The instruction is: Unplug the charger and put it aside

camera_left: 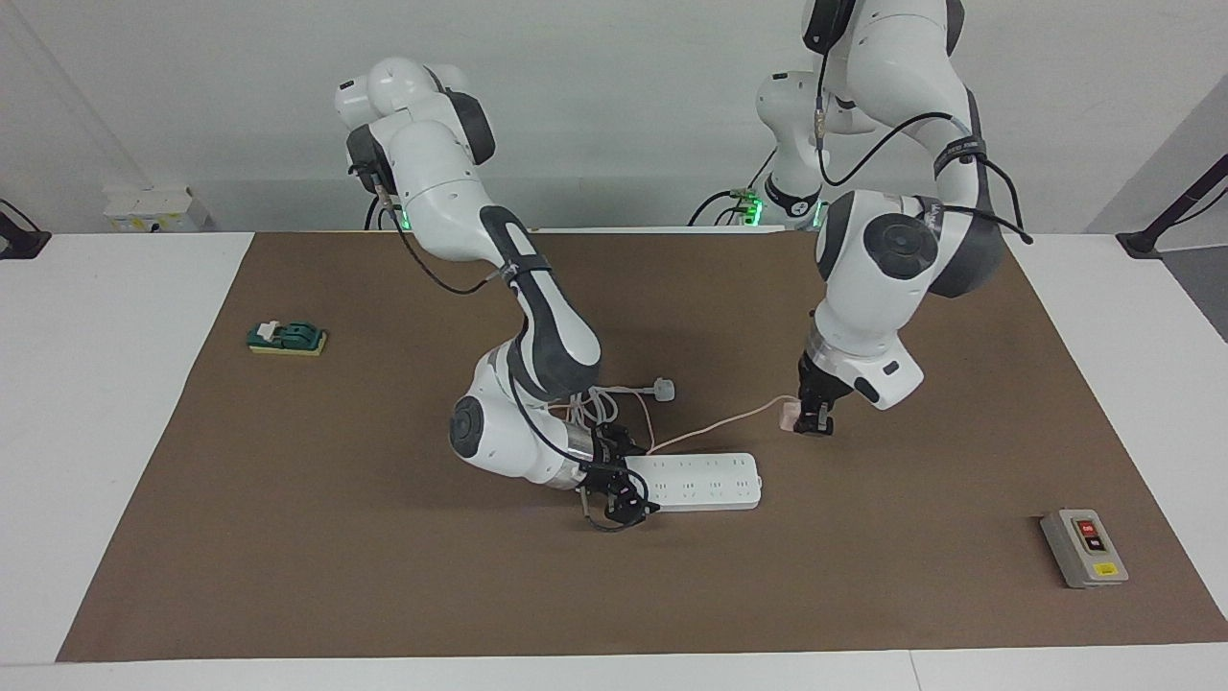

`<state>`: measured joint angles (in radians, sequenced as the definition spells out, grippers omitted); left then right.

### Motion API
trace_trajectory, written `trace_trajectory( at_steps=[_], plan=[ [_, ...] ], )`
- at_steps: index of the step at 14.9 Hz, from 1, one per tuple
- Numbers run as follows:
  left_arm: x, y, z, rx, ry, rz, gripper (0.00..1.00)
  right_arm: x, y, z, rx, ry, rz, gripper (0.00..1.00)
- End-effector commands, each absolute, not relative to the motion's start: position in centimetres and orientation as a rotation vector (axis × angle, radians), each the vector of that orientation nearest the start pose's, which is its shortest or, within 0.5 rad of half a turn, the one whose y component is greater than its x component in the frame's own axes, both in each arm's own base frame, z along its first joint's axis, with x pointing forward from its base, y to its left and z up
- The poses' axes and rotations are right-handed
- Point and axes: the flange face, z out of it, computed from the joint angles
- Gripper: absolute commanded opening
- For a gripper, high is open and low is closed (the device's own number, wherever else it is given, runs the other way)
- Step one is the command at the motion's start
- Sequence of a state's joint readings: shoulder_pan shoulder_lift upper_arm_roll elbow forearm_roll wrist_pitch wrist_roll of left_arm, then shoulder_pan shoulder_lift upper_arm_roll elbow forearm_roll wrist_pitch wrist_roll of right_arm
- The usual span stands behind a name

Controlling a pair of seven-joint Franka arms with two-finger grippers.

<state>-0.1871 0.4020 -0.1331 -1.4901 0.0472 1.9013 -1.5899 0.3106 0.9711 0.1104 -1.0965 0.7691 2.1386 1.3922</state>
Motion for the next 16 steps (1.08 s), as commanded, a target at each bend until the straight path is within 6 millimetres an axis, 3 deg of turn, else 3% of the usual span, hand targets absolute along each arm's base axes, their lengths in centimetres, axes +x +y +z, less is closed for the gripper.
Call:
trace_trajectory(
  at_steps=[1, 2, 7, 9, 10, 16],
  plan=[
    [65.1, -14.8, 45.2, -2.588, -1.804, 0.061, 0.0, 72.6, 30.8, 23.6, -1.887, 1.639, 0.663, 0.92],
    [65.3, -13.4, 45.2, -2.607, -1.784, 0.075, 0.0, 72.6, 30.9, 23.6, -1.889, 1.638, 0.661, 1.0],
    [66.0, -6.0, 44.6, -2.675, -1.697, 0.103, 0.0, 72.6, 30.6, 24.4, -1.886, 1.638, 0.687, 1.0],
    [65.7, -1.6, 44.3, -2.744, -1.612, 0.124, 0.0, 72.5, 30.5, 27.2, -1.887, 1.631, 0.692, 1.0],
    [65.7, -0.3, 44.2, -2.765, -1.587, 0.122, 0.0, 72.3, 30.3, 28.4, -1.893, 1.633, 0.698, 1.0],
    [63.5, 4.6, 41.8, -2.887, -1.364, 0.087, 0.0, 70.8, 26.4, 36.1, -1.909, 1.621, 0.718, 1.0]
  ],
)
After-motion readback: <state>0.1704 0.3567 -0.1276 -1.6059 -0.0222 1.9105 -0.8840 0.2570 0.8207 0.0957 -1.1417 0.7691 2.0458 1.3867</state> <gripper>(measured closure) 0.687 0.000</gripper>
